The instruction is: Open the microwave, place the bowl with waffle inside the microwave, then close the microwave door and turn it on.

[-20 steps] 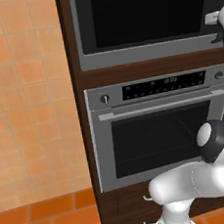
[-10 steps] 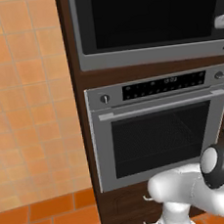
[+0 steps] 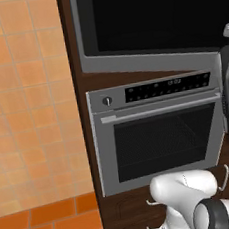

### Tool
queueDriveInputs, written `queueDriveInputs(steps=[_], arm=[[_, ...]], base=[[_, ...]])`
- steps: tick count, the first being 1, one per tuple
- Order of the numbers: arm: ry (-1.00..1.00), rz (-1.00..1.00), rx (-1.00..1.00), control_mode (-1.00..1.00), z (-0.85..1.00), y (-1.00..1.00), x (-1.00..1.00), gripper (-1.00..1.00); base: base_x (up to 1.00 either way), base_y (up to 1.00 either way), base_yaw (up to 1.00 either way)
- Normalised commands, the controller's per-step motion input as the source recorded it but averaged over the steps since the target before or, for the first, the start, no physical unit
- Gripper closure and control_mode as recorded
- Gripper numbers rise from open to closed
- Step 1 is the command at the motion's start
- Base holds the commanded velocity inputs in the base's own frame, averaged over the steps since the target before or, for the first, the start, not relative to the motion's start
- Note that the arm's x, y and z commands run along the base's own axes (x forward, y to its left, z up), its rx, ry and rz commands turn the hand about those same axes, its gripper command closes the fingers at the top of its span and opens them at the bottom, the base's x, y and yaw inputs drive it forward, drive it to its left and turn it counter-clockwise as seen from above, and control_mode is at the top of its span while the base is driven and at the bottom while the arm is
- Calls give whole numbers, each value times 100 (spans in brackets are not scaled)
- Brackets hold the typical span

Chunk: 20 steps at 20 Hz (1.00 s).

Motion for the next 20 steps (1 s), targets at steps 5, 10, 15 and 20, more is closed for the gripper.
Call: queueDriveInputs(steps=[5, 10, 15, 20], arm=[[-30, -8, -2, -100, 0, 30, -100, 100], [-38, -1, -3, -100, 0, 35, -100, 100], [-4, -11, -5, -100, 6, 65, -100, 100], [0, -13, -13, -100, 4, 88, -93, 100]], base=[[0, 0, 0], [0, 0, 0], [0, 0, 0], [0, 0, 0]])
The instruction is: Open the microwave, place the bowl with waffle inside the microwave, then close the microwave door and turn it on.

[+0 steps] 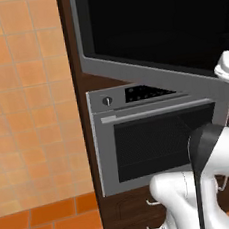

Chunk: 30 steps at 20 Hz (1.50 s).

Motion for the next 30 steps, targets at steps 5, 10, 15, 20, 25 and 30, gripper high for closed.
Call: queueDriveInputs(steps=[5, 10, 15, 20, 25, 30], arm=[[0, -11, -16, -100, 0, 91, -74, 100], [0, -9, -10, -100, -11, 61, -22, 100], [11, -8, 0, -100, -10, 2, 0, -100], [4, -6, 0, -100, 5, 3, 0, -100], [0, 0, 0, -100, 20, 36, -9, -100], [1, -7, 0, -100, 19, 27, -47, -100]], base=[[0, 0, 0], [0, 0, 0], [0, 0, 0], [0, 0, 0], [0, 0, 0], [0, 0, 0]])
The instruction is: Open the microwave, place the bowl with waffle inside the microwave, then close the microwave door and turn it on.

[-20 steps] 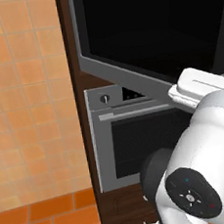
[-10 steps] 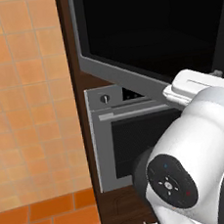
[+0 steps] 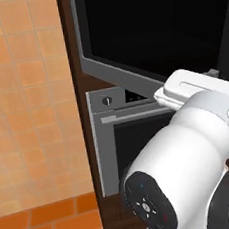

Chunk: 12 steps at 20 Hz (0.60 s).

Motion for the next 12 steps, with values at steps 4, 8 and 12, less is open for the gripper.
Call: queueDriveInputs(steps=[4, 8, 12], arm=[[0, 7, 1, -100, 17, -37, -83, -100], [7, 51, 17, -100, 0, -87, -16, -100], [1, 61, 13, -100, -3, -71, -5, -100]], base=[[0, 0, 0], [0, 0, 0], [0, 0, 0]])
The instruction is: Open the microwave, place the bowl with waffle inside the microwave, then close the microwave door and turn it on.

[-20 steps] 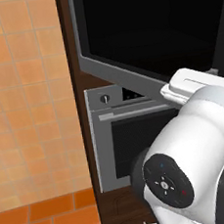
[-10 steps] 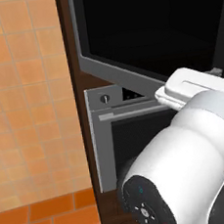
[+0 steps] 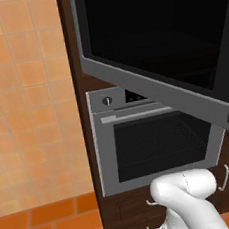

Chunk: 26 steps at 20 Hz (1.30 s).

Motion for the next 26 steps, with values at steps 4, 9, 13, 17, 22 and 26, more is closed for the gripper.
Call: queueDriveInputs(steps=[4, 9, 13, 17, 22, 26], arm=[[10, 72, 2, -100, -23, -31, 18, -100], [11, 89, 0, -100, -36, -3, 51, -100], [4, 93, 4, -100, -42, 0, 65, -100], [0, 74, 8, -100, -35, -4, 58, -100], [-11, 19, 9, -100, -23, -13, 19, -100], [-5, 3, 2, -100, -9, 4, 36, -100]], base=[[0, 0, 0], [0, 0, 0], [0, 0, 0], [0, 0, 0], [0, 0, 0], [0, 0, 0]])
